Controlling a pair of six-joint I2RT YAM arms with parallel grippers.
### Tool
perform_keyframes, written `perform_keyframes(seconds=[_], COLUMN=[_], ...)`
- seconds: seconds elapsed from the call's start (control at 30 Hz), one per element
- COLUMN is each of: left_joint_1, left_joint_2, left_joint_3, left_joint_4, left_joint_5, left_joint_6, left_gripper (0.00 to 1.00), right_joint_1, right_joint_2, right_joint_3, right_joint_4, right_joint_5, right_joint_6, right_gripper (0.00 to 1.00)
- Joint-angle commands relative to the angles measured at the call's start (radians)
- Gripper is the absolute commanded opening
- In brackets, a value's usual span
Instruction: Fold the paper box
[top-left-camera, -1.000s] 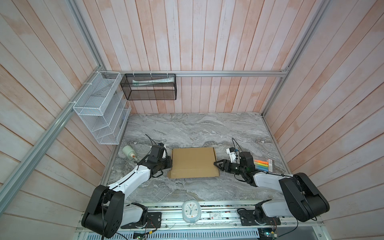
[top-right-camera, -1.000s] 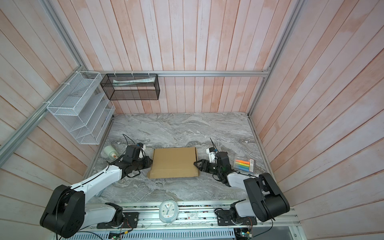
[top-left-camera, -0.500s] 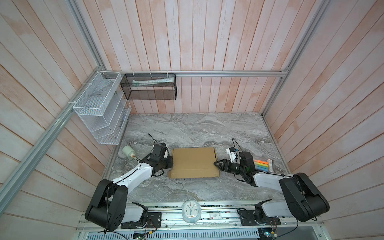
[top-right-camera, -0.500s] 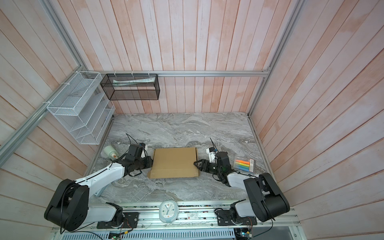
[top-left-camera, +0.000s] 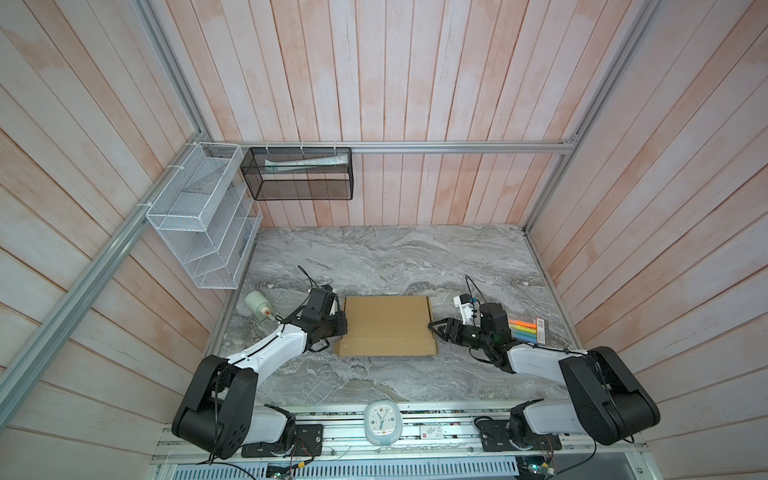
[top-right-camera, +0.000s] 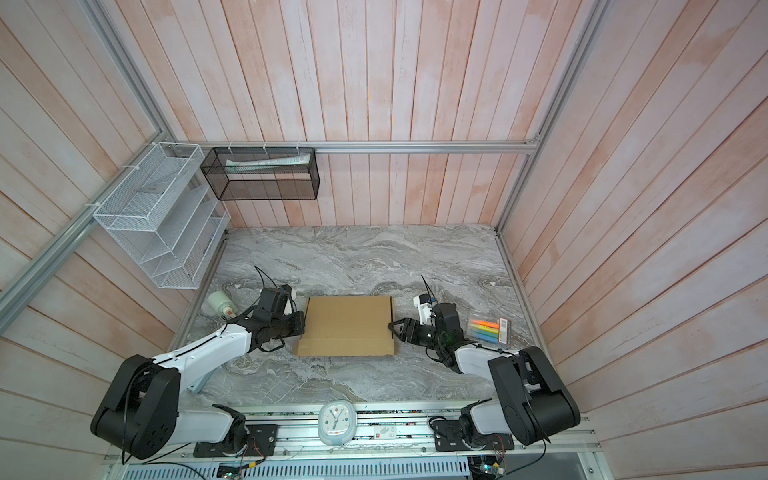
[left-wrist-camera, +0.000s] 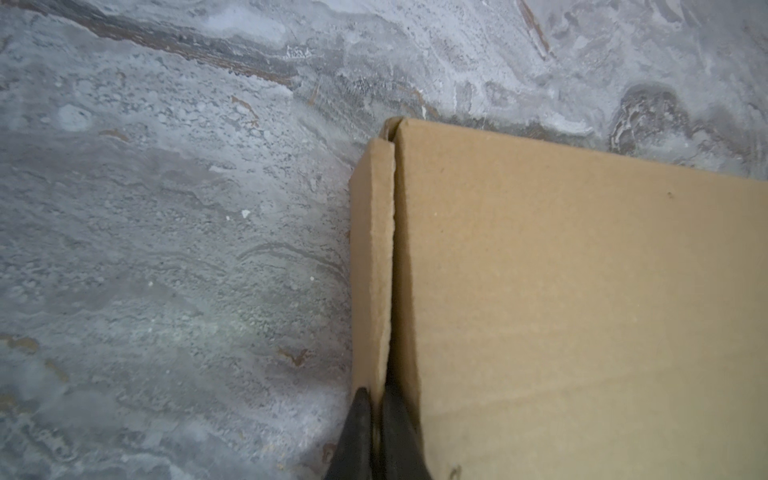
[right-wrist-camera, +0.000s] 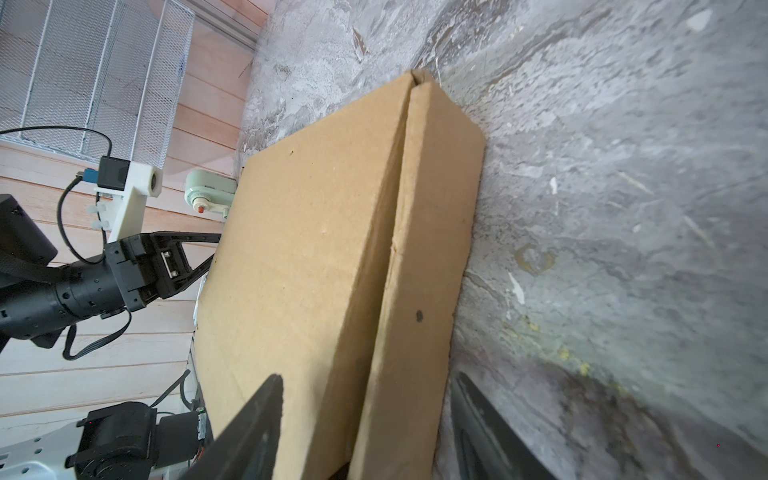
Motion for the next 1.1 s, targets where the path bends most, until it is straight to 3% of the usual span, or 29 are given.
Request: perform_keyframes(seconds=[0.0, 0.3, 0.63, 1.07], left_joint_1=[-0.002, 0.011, 0.052, 0.07], left_joint_2=[-0.025, -0.05, -0.088, -0.119], left_joint_3=[0.003, -0.03, -0.045, -0.041], left_joint_4=[0.027, 0.078, 0.111, 0.114], left_joint_5=[-0.004, 0.035, 0.11, 0.152], left_joint_6=[-0.006, -0.026, -0.031, -0.04], left_gripper=[0.08, 0.0, 0.0, 0.0], right_joint_1=[-0.01, -0.05, -0.102, -0.11], right_joint_2=[-0.035, -0.103, -0.101, -0.028], right_joint_3=[-0.012, -0.033, -0.011, -0.013], right_joint_4=[-0.022, -0.069, -0.121, -0.049], right_joint_5=[-0.013, -0.034, -0.103, -0.189], right_joint_6=[-0.017, -0.035, -0.072, -0.066], right_gripper=[0.65, 0.67, 0.71, 0.72])
